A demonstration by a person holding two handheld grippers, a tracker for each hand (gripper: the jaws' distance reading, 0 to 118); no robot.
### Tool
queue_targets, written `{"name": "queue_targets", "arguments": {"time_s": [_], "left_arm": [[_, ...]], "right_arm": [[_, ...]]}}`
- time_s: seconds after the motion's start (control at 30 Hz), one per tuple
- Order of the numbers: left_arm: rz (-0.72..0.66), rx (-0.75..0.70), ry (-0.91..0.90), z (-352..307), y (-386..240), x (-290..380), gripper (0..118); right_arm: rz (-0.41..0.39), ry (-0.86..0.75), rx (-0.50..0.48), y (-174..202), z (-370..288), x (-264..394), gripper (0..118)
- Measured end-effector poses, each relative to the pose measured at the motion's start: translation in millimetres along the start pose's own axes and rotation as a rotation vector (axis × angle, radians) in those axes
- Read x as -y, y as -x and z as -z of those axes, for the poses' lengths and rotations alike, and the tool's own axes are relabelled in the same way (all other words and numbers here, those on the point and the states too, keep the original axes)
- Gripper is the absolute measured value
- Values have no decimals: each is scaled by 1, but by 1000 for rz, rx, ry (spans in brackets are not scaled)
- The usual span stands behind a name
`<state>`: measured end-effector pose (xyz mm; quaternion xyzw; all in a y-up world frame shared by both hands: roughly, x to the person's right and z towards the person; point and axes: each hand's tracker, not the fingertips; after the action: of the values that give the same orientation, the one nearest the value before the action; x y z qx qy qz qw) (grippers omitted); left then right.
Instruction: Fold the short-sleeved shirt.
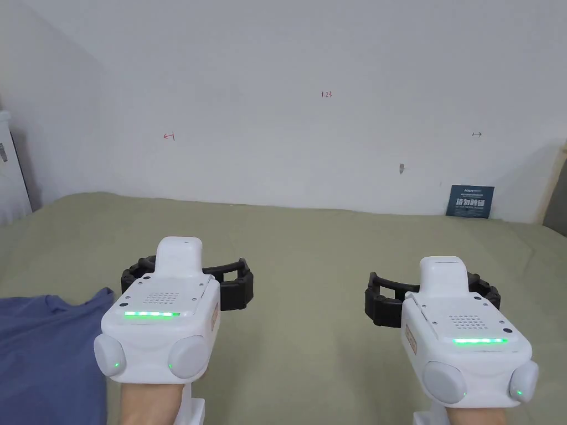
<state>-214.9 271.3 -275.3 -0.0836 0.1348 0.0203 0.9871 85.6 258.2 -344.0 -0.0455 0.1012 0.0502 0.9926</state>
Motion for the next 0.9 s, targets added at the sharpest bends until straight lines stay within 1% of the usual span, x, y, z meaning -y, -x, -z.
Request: {"name": "queue_targets", "arguments": {"time_s": [0.53, 0.9], "left_arm": [[-5, 0, 0, 0, 0, 0, 118], [-4, -3, 4, 0, -2, 0, 118]], "right_arm": [[9, 0, -1, 1, 1, 2, 118], [-1, -6, -8, 2, 2, 0, 118]]}}
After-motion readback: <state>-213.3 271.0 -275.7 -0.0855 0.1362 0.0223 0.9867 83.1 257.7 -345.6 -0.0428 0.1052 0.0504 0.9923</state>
